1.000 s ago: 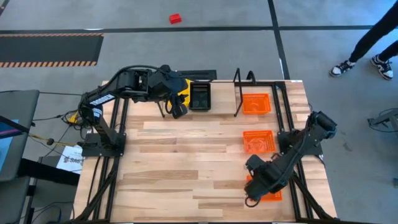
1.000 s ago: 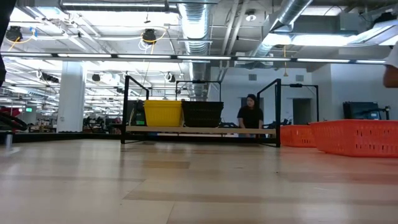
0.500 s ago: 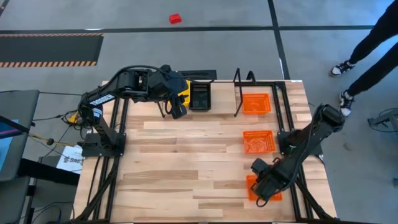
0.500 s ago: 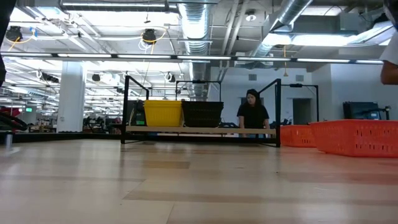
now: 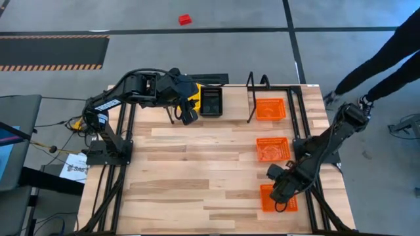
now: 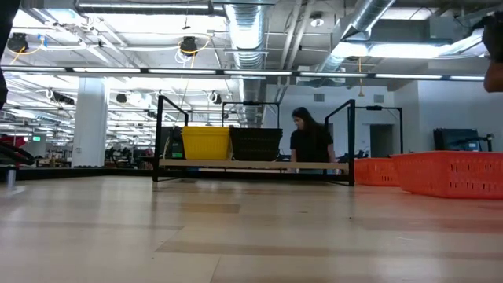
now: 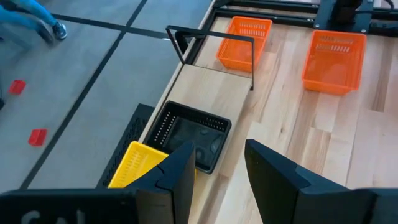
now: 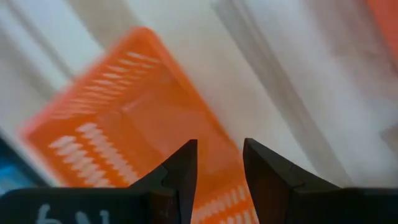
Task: Stack baskets on shelf by color
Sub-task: Put the bottom orange bin on the shelf
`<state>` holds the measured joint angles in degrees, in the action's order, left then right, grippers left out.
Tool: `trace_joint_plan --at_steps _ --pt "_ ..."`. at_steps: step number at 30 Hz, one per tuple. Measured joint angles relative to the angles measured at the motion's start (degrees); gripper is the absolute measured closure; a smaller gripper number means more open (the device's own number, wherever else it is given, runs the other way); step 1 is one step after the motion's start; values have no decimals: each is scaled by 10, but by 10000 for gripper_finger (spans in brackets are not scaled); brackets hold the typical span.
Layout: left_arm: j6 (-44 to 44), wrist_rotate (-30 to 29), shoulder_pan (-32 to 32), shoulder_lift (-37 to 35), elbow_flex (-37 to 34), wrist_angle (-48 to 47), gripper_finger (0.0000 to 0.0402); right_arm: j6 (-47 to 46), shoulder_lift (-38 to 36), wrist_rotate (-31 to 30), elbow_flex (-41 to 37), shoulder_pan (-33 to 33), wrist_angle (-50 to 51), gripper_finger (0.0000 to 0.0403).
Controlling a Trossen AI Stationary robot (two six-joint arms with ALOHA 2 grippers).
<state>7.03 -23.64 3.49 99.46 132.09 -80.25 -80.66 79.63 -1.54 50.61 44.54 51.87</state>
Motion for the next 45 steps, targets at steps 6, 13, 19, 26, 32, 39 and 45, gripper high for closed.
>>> trace_joint_plan --at_steps 6,13,19,26,32,39,45 --pt "16 -12 0 0 0 2 271 52 -25 -1 0 -16 -49 255" --pt "28 -12 0 0 0 2 271 151 -2 0 -13 -21 -40 254" --pt "33 -12 0 0 0 2 271 206 50 1 -27 -21 -39 254" --pt "42 -12 0 0 0 2 271 208 108 56 -28 -42 -50 284" --pt "48 -7 0 0 0 -6 271 193 117 97 -25 -84 -95 390" --pt "66 -7 0 0 0 -50 271 199 64 -5 50 -173 -85 399" --pt "76 -7 -9 0 0 -89 271 287 -3 -168 168 -259 -68 400"
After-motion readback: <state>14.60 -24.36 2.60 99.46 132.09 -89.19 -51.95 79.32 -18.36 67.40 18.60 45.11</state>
